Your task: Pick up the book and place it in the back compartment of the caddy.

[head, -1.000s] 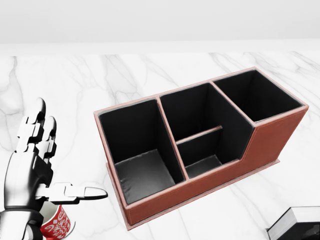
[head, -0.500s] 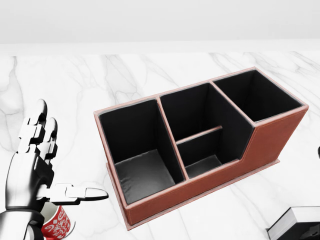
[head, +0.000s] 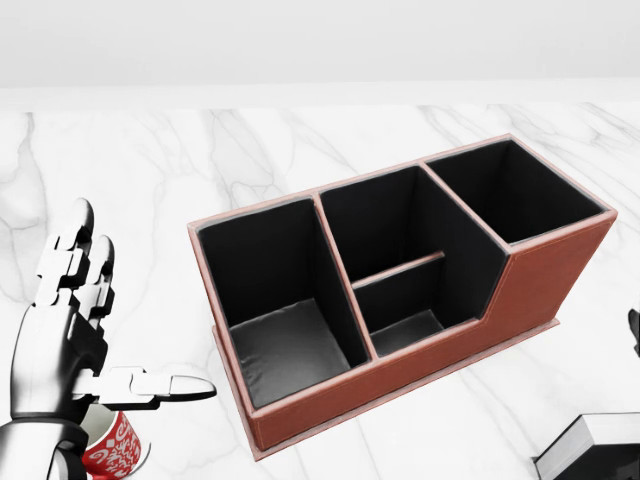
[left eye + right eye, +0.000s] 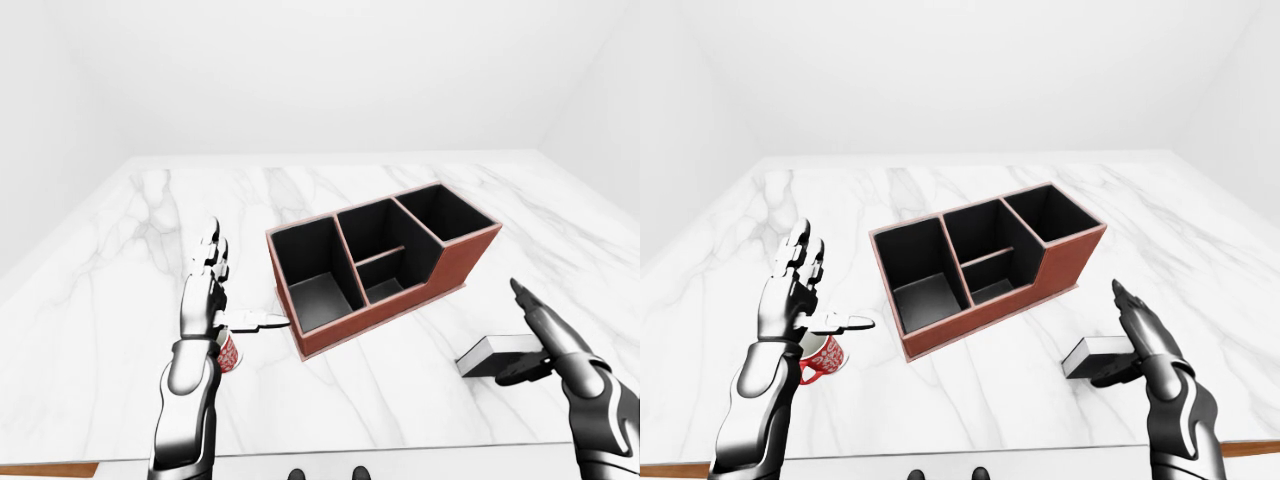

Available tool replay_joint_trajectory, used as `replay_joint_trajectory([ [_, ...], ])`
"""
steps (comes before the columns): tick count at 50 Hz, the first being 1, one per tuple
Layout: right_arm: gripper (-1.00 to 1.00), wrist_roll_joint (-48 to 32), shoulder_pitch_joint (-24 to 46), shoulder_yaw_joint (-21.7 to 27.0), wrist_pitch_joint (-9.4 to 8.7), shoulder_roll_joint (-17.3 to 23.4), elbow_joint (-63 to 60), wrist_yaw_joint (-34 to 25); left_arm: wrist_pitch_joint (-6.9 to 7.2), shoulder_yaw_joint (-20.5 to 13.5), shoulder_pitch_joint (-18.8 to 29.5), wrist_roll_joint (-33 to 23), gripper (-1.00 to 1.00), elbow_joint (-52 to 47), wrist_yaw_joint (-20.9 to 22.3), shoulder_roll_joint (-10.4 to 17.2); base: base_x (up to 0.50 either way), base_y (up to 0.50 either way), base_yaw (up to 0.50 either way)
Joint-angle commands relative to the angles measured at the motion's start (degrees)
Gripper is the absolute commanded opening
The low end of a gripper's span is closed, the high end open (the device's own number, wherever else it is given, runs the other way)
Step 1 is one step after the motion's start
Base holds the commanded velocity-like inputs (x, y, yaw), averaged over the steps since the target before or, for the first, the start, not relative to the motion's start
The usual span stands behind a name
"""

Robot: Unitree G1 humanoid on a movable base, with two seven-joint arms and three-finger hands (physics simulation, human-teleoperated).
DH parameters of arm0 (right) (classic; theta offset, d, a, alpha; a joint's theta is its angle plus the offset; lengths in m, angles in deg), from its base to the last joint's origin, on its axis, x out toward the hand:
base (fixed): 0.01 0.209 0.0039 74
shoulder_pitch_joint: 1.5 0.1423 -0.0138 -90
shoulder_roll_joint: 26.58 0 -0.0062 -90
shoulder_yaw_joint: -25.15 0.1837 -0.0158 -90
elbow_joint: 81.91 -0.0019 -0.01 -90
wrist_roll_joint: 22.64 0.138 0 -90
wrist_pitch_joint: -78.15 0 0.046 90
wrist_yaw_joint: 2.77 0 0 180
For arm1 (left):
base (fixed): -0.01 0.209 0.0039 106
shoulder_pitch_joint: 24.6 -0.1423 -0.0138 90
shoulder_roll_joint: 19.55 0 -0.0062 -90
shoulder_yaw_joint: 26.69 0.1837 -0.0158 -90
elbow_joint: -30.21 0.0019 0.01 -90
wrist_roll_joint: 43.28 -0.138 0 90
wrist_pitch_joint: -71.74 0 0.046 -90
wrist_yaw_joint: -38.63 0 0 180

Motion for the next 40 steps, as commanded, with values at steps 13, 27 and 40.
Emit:
replay_joint_trajectory([
  [13,-0.80,0.54,-0.20,-0.21,-0.41,-0.02,1.20,-0.90,0.00,0.06,0.13,-0.04,1.00,0.04,-0.10,-0.03,0.00,0.00,0.00],
  [27,-1.00,1.01,-0.79,0.18,-0.90,-0.41,-0.78,-2.15,0.00,0.24,-0.03,-0.17,1.00,0.19,-0.06,-0.08,0.00,0.00,0.00],
  [40,-1.00,0.57,-0.53,1.12,-3.24,-1.32,-6.07,-4.88,0.00,0.24,-0.15,-0.23,1.00,0.39,-0.01,-0.08,0.00,0.00,0.00],
])
